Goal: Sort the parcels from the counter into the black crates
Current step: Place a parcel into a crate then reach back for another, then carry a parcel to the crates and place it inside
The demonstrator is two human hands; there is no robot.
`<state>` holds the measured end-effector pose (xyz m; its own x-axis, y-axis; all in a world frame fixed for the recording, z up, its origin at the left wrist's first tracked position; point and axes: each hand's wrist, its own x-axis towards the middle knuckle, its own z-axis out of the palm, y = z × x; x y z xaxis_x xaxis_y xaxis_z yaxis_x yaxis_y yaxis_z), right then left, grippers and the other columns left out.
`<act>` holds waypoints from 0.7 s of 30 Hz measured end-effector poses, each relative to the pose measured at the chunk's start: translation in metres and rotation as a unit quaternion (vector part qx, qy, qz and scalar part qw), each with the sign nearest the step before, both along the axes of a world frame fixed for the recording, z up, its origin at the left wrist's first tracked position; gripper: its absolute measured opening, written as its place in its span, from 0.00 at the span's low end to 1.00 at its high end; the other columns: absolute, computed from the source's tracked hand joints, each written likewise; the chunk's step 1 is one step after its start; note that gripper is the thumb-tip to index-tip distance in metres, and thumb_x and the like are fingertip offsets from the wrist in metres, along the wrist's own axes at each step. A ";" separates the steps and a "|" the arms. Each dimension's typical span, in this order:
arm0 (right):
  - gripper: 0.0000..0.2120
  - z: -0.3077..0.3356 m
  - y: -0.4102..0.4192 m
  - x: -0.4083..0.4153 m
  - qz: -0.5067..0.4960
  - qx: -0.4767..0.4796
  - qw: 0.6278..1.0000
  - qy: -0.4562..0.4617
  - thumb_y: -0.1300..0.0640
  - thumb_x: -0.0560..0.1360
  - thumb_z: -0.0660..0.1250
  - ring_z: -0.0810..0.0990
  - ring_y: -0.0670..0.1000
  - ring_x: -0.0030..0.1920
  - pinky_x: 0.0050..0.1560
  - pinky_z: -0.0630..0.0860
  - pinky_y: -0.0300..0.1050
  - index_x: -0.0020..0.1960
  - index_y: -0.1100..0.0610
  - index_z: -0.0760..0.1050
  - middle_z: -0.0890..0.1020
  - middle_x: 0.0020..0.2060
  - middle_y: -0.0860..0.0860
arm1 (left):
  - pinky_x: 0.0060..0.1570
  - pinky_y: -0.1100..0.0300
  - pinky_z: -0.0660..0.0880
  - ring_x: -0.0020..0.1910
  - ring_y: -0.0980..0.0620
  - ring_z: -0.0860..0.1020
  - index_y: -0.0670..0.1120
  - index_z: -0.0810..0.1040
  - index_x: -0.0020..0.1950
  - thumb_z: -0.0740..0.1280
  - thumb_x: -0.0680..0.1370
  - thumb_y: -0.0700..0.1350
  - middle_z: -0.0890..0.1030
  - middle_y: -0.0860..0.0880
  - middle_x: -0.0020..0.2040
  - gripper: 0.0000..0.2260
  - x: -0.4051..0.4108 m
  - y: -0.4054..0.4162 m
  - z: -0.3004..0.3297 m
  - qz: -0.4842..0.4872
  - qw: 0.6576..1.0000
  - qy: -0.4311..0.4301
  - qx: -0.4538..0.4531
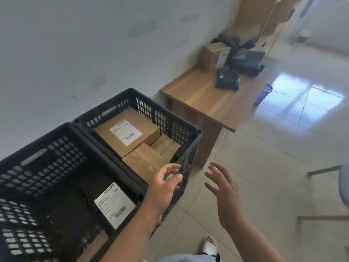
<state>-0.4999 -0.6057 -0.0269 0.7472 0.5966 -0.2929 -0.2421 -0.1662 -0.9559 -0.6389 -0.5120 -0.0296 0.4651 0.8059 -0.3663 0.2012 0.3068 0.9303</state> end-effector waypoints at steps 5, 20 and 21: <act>0.09 0.004 -0.024 0.095 -0.022 0.037 0.999 0.031 0.54 0.83 0.64 0.83 0.51 0.59 0.55 0.80 0.49 0.59 0.52 0.82 0.84 0.56 0.49 | 0.54 0.59 0.83 0.55 0.51 0.83 0.52 0.81 0.58 0.68 0.82 0.41 0.83 0.52 0.54 0.08 0.101 -0.024 0.012 -0.010 1.000 0.002 0.016; 0.09 -0.013 -0.083 0.303 -0.125 0.060 0.984 0.111 0.56 0.83 0.64 0.86 0.52 0.54 0.57 0.81 0.53 0.56 0.55 0.83 0.87 0.53 0.53 | 0.49 0.57 0.83 0.50 0.47 0.85 0.45 0.83 0.57 0.67 0.82 0.37 0.85 0.45 0.52 0.08 0.330 -0.045 0.009 -0.089 0.996 0.006 0.009; 0.09 -0.013 -0.084 0.317 -0.134 0.058 0.983 0.115 0.57 0.83 0.64 0.86 0.53 0.54 0.57 0.81 0.53 0.55 0.55 0.83 0.87 0.53 0.53 | 0.49 0.58 0.83 0.50 0.47 0.85 0.45 0.83 0.57 0.67 0.82 0.37 0.85 0.45 0.52 0.08 0.346 -0.043 0.007 -0.101 0.995 0.010 0.008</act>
